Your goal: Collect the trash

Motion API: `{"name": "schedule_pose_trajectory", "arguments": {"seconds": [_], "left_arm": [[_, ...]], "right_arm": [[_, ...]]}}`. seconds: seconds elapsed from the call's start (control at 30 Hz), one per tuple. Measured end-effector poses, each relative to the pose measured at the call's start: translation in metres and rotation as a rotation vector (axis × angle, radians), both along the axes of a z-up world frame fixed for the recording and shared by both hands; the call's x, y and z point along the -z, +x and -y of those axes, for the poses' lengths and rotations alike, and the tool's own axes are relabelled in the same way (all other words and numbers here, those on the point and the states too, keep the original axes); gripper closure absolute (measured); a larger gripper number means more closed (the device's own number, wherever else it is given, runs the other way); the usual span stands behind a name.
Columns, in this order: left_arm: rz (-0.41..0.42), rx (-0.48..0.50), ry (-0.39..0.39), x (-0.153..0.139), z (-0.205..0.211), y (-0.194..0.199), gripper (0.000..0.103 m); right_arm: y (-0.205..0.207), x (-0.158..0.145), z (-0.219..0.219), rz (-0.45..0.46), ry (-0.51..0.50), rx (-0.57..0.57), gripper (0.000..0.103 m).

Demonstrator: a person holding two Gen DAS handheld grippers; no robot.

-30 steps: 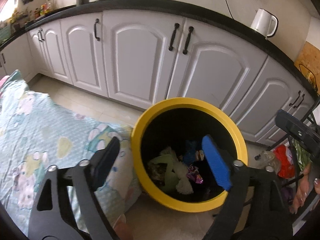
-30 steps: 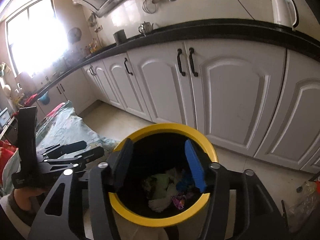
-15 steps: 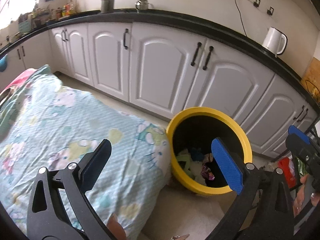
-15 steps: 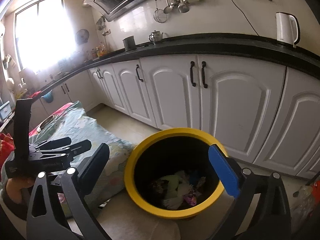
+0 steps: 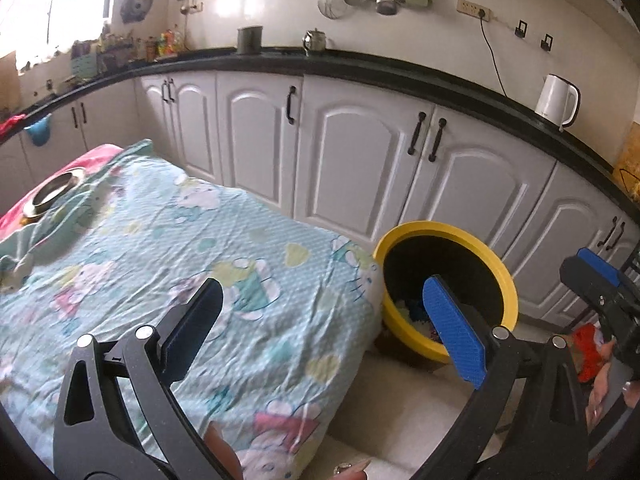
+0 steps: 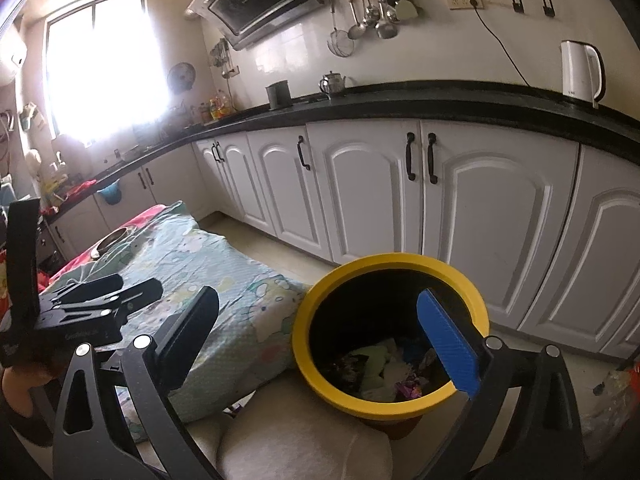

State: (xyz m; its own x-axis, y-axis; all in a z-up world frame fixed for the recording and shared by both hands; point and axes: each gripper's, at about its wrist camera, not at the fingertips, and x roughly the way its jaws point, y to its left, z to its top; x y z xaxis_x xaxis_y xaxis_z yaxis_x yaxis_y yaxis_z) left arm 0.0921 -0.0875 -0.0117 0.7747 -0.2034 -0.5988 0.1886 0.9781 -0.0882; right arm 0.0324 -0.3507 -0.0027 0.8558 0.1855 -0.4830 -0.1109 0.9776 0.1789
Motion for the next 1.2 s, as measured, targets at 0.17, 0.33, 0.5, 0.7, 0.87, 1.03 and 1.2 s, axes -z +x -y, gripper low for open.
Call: {"name": "schedule_pose_trajectory", "arguments": {"seconds": [0.17, 0.33, 0.5, 0.7, 0.87, 1.03, 1.2], "left_arm": [[0.053, -0.03, 0.01, -0.002, -0.012, -0.022, 0.011], [0.112, -0.052, 0.027, -0.002, -0.016, -0.04, 0.011], [0.162, -0.069, 0.029, 0.002, -0.015, -0.053, 0.011], [0.216, -0.093, 0.015, 0.009, -0.019, -0.068, 0.011], [0.243, -0.103, 0.016, 0.011, -0.02, -0.072, 0.011], [0.246, -0.116, -0.003, 0.012, -0.022, -0.074, 0.011], [0.248, -0.123, -0.01, 0.011, -0.024, -0.074, 0.011]], "right_arm": [[-0.011, 0.004, -0.013, 0.025, -0.028, 0.017, 0.006], [-0.021, 0.014, -0.027, 0.033, -0.058, 0.012, 0.006], [-0.034, 0.02, -0.041, 0.115, -0.099, 0.005, 0.006], [-0.045, 0.022, -0.045, 0.21, -0.115, 0.031, 0.006], [-0.051, 0.021, -0.039, 0.274, -0.1, 0.082, 0.006], [-0.053, 0.026, -0.04, 0.296, -0.112, 0.093, 0.006], [-0.054, 0.033, -0.048, 0.288, -0.132, 0.061, 0.006]]}}
